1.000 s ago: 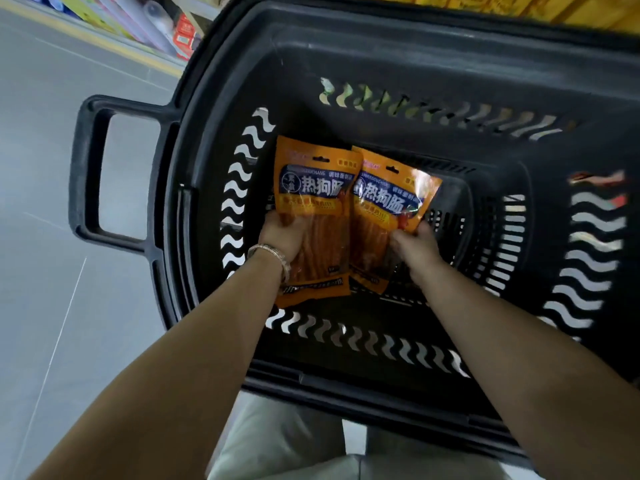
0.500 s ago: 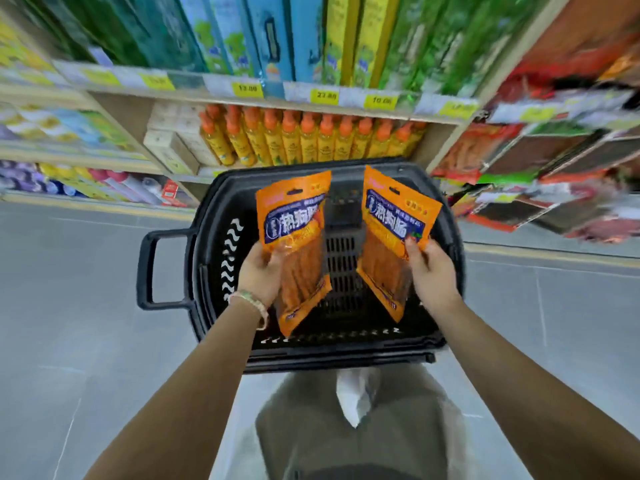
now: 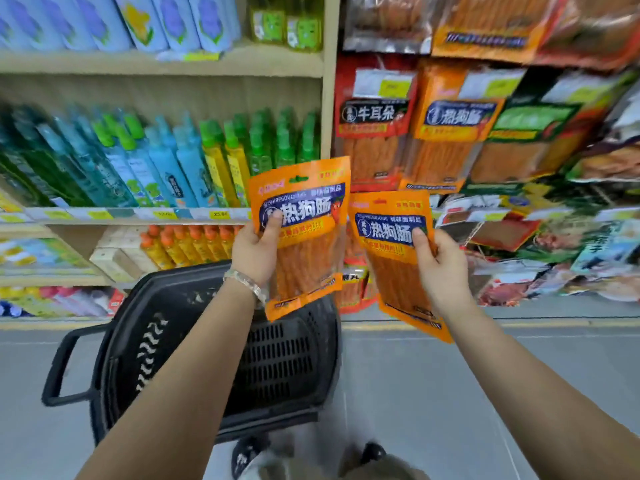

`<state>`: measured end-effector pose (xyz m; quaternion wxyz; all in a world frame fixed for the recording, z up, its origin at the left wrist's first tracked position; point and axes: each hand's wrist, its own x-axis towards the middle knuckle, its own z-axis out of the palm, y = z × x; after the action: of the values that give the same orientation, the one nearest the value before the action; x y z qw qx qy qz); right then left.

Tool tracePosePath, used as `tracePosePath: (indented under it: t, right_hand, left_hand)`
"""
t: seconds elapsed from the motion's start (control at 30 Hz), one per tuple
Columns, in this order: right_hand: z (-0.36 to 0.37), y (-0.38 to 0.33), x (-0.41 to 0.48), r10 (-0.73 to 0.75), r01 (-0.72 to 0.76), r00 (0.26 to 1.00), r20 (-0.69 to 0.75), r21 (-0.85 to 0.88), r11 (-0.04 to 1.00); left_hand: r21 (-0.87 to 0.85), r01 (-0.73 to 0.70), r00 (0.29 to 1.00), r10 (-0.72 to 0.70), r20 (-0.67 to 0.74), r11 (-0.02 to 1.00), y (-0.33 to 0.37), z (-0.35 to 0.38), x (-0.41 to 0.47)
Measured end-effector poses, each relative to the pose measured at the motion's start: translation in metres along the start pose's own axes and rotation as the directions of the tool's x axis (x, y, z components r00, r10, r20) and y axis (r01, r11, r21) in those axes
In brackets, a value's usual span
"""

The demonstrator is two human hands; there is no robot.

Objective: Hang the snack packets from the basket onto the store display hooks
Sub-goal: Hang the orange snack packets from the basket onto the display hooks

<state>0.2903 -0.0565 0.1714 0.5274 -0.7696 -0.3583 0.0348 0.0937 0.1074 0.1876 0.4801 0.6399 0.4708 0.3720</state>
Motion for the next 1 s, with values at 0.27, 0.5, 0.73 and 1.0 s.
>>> tracePosePath:
  t: [0.27,0.5,0.73,1.0]
  right_hand:
    - [-0.094,-0.028,0.099,-0.224,0.227,0.972,-0.065,0.038,0.973]
    - [-0.131,-0.072,0.193,-0.193,0.234,0.963,-0.190,0.225,0.946]
    - [-0.158,-0.126,0.277,-0.220,0.324,0.927,-0.304,0.351,0.879]
    - [-0.167,-0.143,0.365,-0.065,0.216,0.955,-0.290,0.526,0.822]
  left_hand:
    - [-0.064,-0.253,0.967,0.250,-0.056,0.965,0.102,0.075,0.017]
    - [-0.101,-0.319,0.933,0.294,-0.208,0.942,0.188,0.095,0.053]
    - [-0.171,-0.442,0.891,0.408,-0.200,0.880,0.257,0.106,0.097]
    - [-0.321,-0.418,0.908,0.403,-0.116,0.850,0.293,0.142,0.134]
